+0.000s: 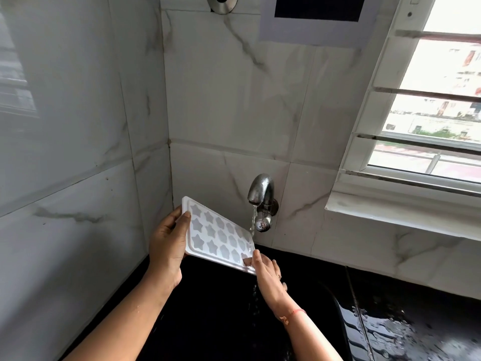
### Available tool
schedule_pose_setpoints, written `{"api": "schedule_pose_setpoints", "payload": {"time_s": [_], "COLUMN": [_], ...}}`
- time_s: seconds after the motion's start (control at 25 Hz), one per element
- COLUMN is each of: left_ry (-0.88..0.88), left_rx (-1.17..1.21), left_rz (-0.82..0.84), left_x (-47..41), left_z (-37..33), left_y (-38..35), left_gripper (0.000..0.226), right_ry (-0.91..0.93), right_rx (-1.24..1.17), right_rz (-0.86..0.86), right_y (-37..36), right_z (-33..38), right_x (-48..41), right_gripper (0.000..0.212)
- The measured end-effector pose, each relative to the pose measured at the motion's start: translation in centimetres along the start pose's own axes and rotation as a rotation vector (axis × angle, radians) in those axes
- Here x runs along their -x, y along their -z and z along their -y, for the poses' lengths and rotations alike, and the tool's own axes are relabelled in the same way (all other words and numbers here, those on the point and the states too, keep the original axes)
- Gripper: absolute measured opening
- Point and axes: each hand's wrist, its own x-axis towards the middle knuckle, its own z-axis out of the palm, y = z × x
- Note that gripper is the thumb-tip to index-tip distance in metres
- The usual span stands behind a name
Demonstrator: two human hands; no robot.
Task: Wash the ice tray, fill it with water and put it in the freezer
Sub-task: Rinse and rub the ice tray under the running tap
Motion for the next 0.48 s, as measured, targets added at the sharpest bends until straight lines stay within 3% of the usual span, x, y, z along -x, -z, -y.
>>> {"api": "schedule_pose_setpoints", "payload": {"time_s": [0.48], "left_ry": [-0.019], "left_rx": [-0.019], "left_rz": [0.045], "left_x": [0.64], "left_z": [0.74], "left_y": [-0.64], "left_gripper": [0.019], "right_ry": [-0.019], "right_rx": [0.017], "right_rz": [0.01], "right_y": [0.12], "right_z": [-0.13], "right_x": [-0.42], "right_gripper": [0.057]}}
